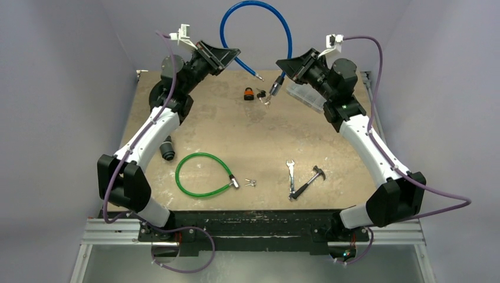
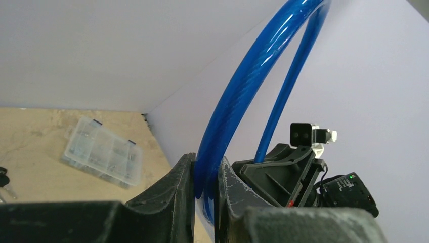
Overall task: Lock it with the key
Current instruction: Lock the lock.
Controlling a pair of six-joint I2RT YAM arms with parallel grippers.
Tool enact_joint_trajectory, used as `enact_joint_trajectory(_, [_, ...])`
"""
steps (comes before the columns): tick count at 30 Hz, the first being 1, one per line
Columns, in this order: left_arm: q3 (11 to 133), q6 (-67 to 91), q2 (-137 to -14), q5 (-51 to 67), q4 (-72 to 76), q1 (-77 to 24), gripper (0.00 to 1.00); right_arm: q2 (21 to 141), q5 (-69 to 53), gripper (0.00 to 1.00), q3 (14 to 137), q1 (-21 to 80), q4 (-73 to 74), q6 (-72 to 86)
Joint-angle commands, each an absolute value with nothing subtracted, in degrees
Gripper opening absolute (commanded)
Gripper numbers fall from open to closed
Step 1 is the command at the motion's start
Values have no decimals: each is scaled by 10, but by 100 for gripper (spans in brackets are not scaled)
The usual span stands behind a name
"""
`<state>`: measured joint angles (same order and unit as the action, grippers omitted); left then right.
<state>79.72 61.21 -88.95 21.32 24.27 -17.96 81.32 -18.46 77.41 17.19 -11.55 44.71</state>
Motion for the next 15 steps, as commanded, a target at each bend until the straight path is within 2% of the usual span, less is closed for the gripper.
enact_joint_trajectory(1, [840, 661, -885, 202, 316, -184, 0, 807, -150, 0, 777, 172, -161, 490])
enact_joint_trajectory(15, [843, 660, -888, 209, 329, -211, 0, 823, -141, 0, 795, 172, -143, 513])
